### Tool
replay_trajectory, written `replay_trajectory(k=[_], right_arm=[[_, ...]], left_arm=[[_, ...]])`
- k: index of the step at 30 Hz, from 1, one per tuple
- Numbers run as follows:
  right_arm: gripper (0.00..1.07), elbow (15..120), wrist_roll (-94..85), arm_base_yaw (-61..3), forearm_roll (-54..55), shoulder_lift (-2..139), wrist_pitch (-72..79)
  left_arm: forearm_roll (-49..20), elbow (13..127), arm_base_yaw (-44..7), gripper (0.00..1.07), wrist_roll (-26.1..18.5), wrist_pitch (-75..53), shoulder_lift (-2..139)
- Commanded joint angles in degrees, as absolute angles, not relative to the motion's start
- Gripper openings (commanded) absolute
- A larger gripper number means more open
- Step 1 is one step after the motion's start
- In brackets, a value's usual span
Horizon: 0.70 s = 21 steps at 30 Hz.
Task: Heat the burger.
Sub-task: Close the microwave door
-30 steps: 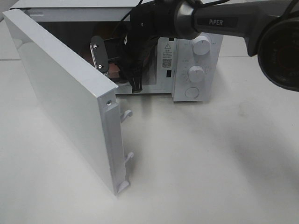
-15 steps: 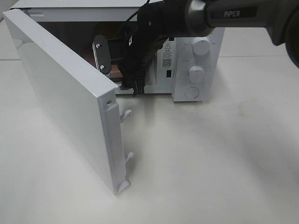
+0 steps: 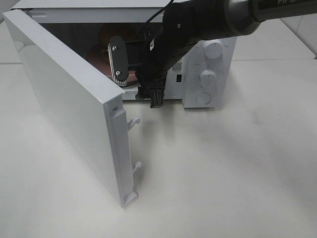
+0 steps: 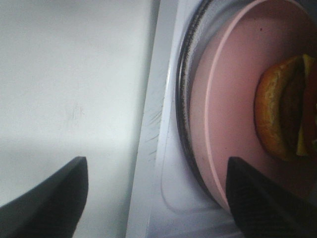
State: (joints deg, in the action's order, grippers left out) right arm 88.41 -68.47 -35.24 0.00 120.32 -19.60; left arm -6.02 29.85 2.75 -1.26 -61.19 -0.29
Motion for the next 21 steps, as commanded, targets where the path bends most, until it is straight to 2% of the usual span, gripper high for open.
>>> replay_trajectory(k=[1,16,21], right_arm=[[0.75,86.9,-66.9,-35.4,0.0,118.1,-18.9],[0.75,77.1,-66.9,-33.5,0.0,107.9,-17.6],[0.75,70.5,-66.9,-32.0,0.0,101.2,-17.6]], left_arm=[[-6.4,29.7,2.9,0.97,-1.3,-61.4,-1.1],[-6.4,29.7,2.9,0.97,-1.3,-61.4,-1.1],[-6.4,29.7,2.9,0.97,-1.3,-61.4,-1.1]])
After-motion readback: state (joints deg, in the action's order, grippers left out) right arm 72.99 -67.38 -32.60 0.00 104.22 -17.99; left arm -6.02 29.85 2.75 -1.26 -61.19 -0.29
